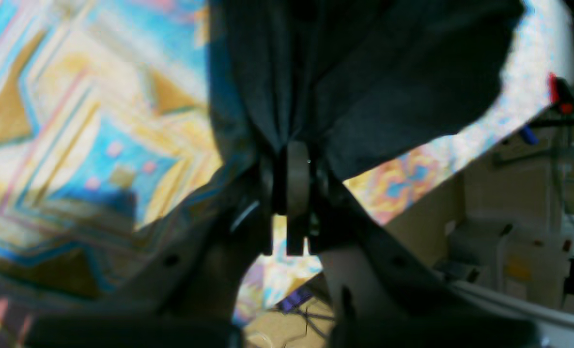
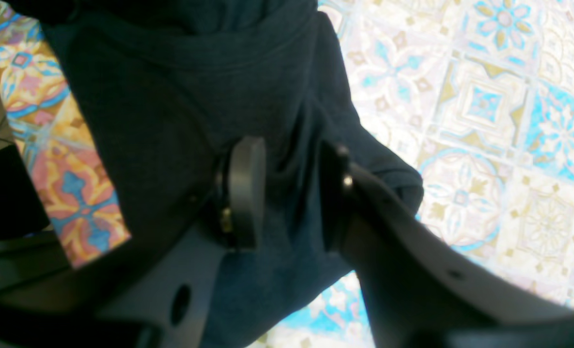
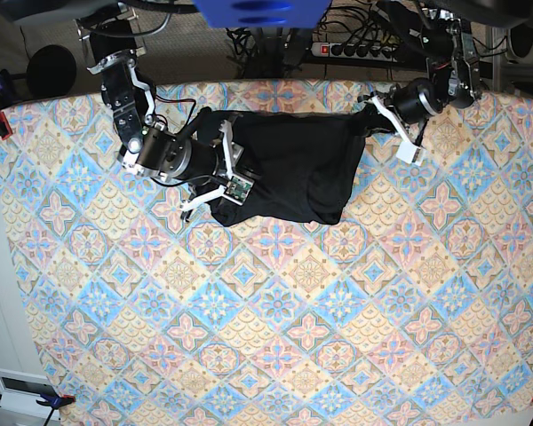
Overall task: Layout the t-shirt on the table in an organized manner, then fold the t-shirt properly
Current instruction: 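Pull the bundle edges apart with both grippers to flatten it, then hold the bundle with both grippers and smooth it flat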
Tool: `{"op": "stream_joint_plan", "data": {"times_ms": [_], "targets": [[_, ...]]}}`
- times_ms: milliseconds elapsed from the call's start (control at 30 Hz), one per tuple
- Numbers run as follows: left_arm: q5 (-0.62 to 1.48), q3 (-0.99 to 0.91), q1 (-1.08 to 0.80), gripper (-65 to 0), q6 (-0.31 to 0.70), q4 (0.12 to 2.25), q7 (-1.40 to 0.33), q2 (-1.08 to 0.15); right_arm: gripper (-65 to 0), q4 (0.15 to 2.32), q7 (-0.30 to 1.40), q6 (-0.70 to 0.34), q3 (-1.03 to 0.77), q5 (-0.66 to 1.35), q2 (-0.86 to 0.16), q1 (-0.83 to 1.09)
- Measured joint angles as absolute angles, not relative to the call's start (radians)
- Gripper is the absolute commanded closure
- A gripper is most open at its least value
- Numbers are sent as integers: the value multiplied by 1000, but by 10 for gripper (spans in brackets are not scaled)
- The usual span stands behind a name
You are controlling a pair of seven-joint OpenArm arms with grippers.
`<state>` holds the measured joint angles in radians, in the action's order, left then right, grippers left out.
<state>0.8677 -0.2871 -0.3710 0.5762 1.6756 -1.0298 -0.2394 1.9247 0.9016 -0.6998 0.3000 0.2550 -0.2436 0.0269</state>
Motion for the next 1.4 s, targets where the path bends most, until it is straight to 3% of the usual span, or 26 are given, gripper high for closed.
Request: {"op": "stream_joint_plan", "data": {"times_ms": [267,433,800,1000,1400], "targets": [[868,-287,-378,-211,575,1769,-1037,-273,-182,1865,896,-698,357,261,-241,24],[873,-294,-393,-273,576,1853,-1029,-274,-185,1775,904,-699,392,258,-242,-118],[907,-348,-422,-275,574,1853,-1037,-236,-185,1571,898,-697,431,263,-241,-285],[934,-348,-421,-275,576,1853,-1033,-235,-185,1452,902,-696,433,345,-241,-265],[924,-348,-415,-275,576,1853,-1033,-233,-186,1445,900,-696,445,359,-242,-273]]}}
